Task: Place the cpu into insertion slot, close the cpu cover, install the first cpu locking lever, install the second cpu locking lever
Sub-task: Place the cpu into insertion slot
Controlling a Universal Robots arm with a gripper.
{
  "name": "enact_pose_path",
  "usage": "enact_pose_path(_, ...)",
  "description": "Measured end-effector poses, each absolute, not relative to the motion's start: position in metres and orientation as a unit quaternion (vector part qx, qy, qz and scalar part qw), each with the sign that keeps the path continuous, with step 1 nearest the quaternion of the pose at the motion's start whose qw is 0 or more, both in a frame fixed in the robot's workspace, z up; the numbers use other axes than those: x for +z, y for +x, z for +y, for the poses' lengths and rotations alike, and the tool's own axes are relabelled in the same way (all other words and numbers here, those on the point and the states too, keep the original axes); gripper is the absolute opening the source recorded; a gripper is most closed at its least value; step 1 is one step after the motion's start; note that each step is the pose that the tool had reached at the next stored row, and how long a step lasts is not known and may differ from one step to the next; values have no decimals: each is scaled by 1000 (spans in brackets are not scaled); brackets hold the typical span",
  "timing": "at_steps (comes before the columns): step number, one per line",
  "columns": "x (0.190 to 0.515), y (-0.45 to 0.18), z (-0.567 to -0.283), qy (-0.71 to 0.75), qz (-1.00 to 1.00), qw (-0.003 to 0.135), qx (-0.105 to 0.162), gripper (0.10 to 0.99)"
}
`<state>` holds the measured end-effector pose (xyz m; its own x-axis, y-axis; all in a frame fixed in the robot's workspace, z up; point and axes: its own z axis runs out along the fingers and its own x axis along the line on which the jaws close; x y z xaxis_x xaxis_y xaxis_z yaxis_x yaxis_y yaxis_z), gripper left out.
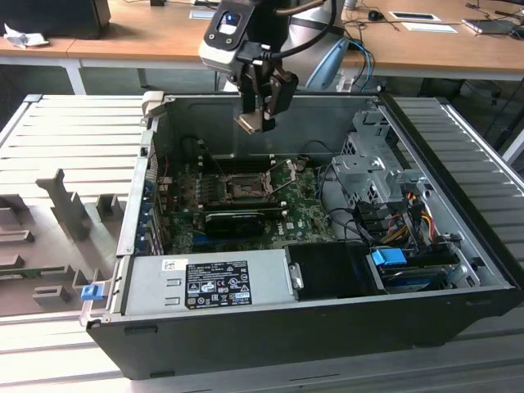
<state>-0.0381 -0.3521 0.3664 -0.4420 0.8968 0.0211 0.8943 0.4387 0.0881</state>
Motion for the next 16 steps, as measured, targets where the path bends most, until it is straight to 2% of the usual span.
enact_pose_path(7,365,-38,-352,612,790,19,41,529)
enact_pose_path(16,352,-38,-352,621,783,20,40,529)
